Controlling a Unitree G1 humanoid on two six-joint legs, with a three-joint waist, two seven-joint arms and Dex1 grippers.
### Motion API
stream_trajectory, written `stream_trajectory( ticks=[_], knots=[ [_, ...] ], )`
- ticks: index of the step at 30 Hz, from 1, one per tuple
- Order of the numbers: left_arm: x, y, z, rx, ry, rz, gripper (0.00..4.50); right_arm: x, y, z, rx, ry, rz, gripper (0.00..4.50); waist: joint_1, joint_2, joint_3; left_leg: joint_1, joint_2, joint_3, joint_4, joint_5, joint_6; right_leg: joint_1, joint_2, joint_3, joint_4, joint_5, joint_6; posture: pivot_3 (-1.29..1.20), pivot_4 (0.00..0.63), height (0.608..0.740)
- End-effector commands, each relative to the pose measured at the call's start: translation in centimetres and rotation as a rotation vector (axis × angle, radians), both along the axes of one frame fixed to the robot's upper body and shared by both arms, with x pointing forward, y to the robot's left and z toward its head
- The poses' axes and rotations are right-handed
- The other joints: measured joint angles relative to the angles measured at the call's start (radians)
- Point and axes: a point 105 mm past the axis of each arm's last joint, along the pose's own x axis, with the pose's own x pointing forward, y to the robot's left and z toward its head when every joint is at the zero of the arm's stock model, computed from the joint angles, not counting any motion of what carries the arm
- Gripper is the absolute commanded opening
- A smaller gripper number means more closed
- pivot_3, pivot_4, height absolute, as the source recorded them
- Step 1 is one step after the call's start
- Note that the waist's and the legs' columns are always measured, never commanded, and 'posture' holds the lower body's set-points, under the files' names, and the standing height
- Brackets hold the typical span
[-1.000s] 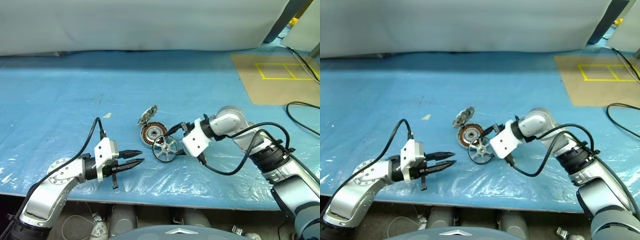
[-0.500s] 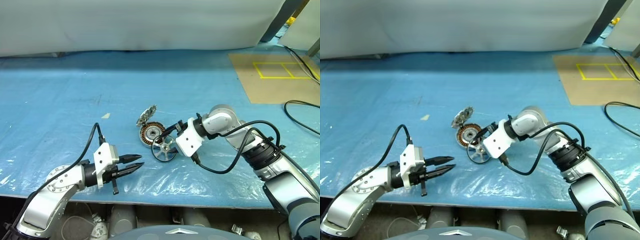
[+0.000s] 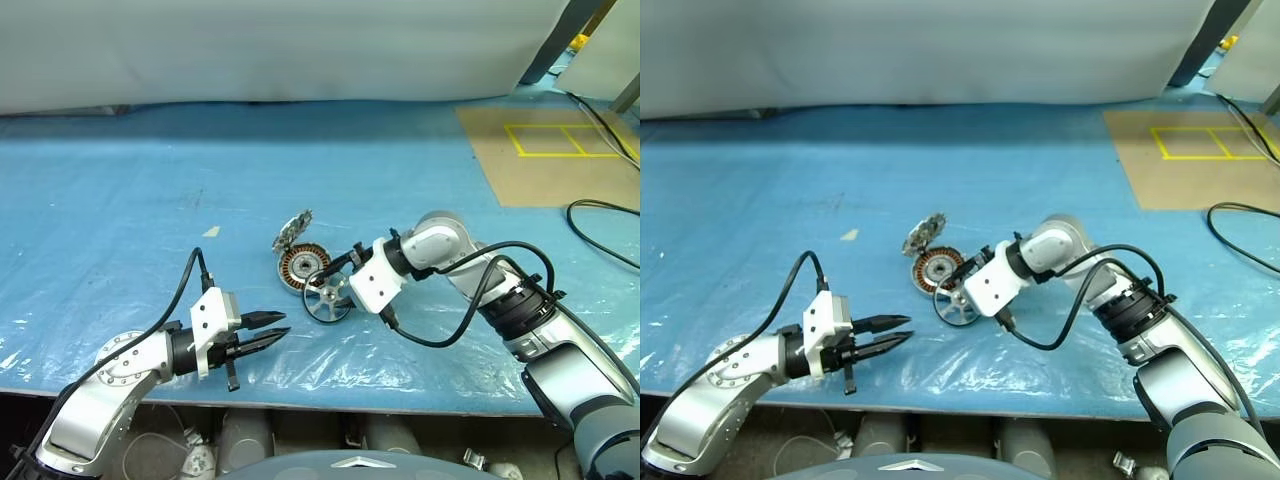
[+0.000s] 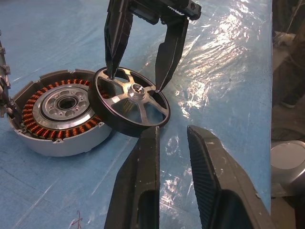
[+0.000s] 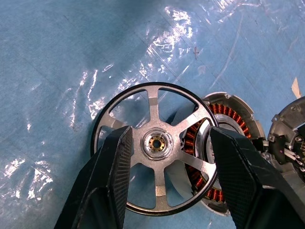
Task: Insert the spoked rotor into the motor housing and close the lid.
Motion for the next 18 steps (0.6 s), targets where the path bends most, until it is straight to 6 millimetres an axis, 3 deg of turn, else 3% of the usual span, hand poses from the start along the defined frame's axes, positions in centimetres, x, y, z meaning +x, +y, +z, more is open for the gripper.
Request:
stream_trajectory(
  ticks=[1, 14, 18],
  knots=[
    [-0.18, -0.37, 0.51, -0.001, -0.027, -0.015, 0.96, -0.07, 0.32, 0.06, 0.002, -0.009, 0.023, 2.66, 0.000, 0.000, 0.000, 0.000, 0.000, 0.000, 0.000, 0.000, 0.000, 0.000, 0.000, 0.000, 0.000, 0.000, 0.000, 0.00, 0.150, 0.740],
    [-0.01, -0.74, 0.34, 0.000, -0.036, -0.007, 0.96, 0.21, 0.62, -0.78, -0.018, -0.026, 0.030, 2.66, 0.000, 0.000, 0.000, 0.000, 0.000, 0.000, 0.001, 0.000, 0.000, -0.001, 0.000, 0.000, 0.001, 0.000, 0.000, 0.00, 0.150, 0.740],
    [0.07, -0.94, 0.33, -0.004, -0.037, -0.009, 0.96, 0.00, 0.87, -0.83, -0.016, -0.027, 0.039, 1.39, -0.001, 0.000, 0.000, 0.000, 0.000, 0.000, 0.001, 0.000, 0.000, 0.000, 0.000, 0.001, 0.001, 0.000, 0.000, 0.00, 0.150, 0.740]
  ],
)
